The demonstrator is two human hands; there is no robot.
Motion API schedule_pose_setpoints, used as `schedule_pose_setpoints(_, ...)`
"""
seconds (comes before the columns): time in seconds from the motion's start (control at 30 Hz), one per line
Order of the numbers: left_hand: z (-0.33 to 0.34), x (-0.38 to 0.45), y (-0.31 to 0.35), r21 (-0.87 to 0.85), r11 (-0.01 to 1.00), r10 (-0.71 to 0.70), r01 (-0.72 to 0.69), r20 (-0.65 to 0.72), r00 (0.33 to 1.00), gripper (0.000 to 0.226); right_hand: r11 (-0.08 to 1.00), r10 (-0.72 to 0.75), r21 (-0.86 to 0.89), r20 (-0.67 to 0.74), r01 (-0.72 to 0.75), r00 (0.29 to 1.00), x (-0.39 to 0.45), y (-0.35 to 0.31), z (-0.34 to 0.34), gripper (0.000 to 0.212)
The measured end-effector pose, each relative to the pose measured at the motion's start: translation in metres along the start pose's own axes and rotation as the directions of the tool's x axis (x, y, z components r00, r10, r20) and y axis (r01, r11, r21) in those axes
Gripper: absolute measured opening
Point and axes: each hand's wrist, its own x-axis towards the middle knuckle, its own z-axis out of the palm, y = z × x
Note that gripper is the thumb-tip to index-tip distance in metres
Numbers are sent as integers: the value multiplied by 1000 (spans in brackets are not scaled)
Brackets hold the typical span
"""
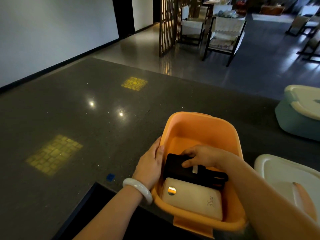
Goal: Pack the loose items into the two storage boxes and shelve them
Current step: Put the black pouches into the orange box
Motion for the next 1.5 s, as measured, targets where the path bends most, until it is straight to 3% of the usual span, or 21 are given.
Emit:
schedule_pose_setpoints(0.53,-3,1,-4,-19,999,35,-34,13,999,38,999,-11,49,-29,13,1000,-5,-4,2,41)
schedule_pose_setpoints(0.63,-10,3,-6,-20,998,58,-57,64,996,44,995,-53,75,-199,69,979,-9,-9,-6,27)
schedule_pose_setpoints(0.77,-36,1,-12,21,1000,21,-22,30,999,42,990,-129,-113,-513,83,849,-15,-42,-25,18)
schedule_pose_setpoints(0.9,-85,-11,-36,89,996,-13,21,-91,996,33,967,-255,-150,-598,206,760,-9,-111,-28,13)
schedule_pose_setpoints(1.0,-129,-29,-65,130,988,-55,85,-214,975,30,920,-393,-234,-535,315,748,8,-173,-7,16)
schedule_pose_setpoints(1.13,-189,-67,-106,219,951,-118,219,-397,910,36,853,-514,-299,-344,427,786,38,-250,39,22)
schedule_pose_setpoints(1.27,-239,-121,-146,231,884,-232,407,-540,809,42,766,-610,-383,-176,517,773,67,-322,97,26)
schedule_pose_setpoints(1.5,-281,-232,-209,78,779,-399,622,-704,588,44,588,-699,-449,138,673,702,92,-422,205,29)
